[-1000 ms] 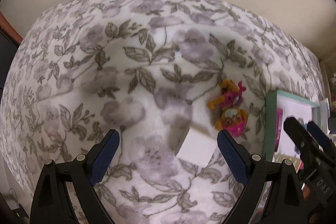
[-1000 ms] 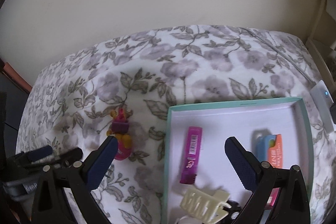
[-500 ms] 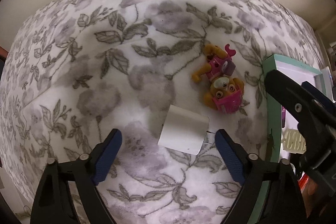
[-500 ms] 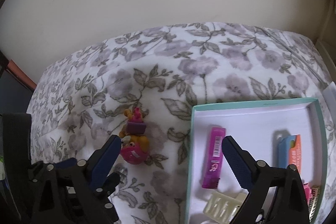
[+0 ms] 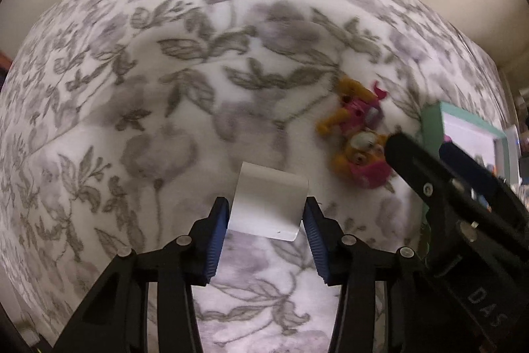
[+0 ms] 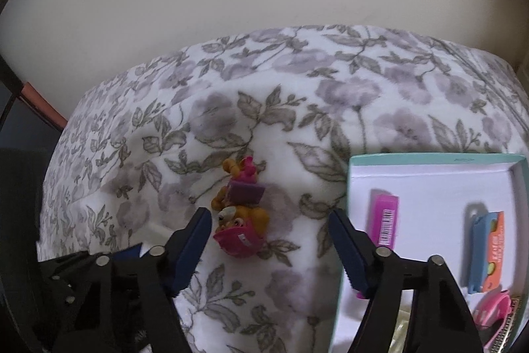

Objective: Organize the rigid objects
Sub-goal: 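Grasp the white cube charger with the left tool while the right tool grasps the pink figurine, then lift both held items and carry them over the tray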

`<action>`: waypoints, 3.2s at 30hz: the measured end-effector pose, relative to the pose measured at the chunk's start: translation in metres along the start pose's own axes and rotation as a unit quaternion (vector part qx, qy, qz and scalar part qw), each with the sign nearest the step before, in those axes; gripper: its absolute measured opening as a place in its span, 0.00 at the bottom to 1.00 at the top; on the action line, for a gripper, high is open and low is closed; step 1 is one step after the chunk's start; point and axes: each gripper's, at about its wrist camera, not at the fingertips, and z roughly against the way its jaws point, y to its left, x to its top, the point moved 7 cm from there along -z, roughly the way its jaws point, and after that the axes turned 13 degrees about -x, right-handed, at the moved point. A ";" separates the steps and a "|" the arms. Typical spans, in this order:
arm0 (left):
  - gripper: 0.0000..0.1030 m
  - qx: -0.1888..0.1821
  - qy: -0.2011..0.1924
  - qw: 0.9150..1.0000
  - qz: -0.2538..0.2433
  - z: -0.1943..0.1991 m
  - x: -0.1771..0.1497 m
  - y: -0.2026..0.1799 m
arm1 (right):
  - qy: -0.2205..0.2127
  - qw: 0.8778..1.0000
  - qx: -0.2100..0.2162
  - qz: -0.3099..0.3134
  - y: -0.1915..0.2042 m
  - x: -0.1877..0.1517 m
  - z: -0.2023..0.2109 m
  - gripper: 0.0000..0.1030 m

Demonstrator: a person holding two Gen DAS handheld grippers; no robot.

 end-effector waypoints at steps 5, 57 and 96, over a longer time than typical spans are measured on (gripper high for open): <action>0.47 0.022 -0.017 0.999 0.040 0.006 0.005 0.027 | 0.010 1.000 0.007 0.003 0.008 -0.003 -0.010 0.65; 0.46 -0.008 -0.089 0.995 0.035 0.081 -0.046 -0.003 | -0.017 0.998 -0.052 0.035 -0.011 -0.034 0.096 0.43; 0.46 -0.011 -0.038 0.972 -0.233 0.027 -0.165 -0.179 | 0.071 0.978 -0.161 -0.108 -0.200 -0.137 0.115 0.43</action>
